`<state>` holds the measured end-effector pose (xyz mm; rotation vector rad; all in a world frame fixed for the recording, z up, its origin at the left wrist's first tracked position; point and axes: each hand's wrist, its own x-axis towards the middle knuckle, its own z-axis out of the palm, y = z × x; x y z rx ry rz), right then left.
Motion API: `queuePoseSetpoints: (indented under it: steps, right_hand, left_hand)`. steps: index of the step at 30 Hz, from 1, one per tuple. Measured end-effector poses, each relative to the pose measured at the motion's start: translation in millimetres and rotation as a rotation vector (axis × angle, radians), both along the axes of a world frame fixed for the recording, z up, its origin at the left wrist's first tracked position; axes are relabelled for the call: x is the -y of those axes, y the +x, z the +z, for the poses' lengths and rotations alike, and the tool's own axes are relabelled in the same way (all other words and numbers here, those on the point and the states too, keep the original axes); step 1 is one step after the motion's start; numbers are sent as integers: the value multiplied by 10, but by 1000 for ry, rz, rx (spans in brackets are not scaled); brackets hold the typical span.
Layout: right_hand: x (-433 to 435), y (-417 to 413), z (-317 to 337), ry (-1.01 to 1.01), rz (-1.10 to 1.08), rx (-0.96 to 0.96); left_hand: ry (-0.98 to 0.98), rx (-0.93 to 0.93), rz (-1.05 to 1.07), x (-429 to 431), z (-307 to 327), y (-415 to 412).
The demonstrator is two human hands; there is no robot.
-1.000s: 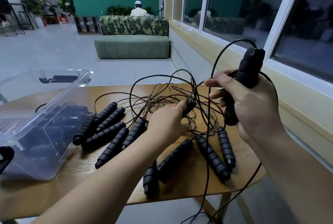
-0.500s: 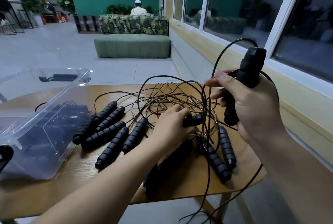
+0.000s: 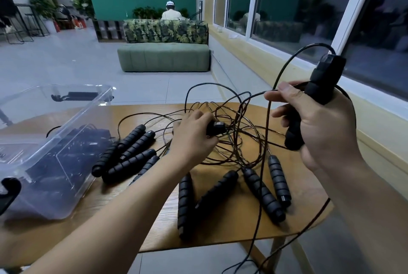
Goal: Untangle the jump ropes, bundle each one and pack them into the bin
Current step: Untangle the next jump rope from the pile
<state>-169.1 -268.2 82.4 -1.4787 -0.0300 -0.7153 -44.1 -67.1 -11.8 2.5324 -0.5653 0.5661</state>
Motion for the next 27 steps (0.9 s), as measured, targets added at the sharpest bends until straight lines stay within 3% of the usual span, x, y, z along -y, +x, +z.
queuePoseSetpoints:
  steps: [2,6,9,16,20,27]
  right_hand:
    - [-10,-1,-1,6,0,2]
    - [-20,12,-18,12,-1,-2]
    - [-43,18,-35,2,9,-7]
    - [-66,37,-13,16,3,10]
    - [2,45,0,32,-6,25]
    - [109,33,57,56,-43,55]
  left_hand:
    - [54,-39,2,-69,34,26]
    - [43,-413,-159,-122,116,-60]
    - [67,-520,-297,-72,104,-141]
    - [86,-538,-406,74,33,-234]
    - [-42,-624,-425,62,83,-223]
    - [-100,-355,-319,-49,161,-142]
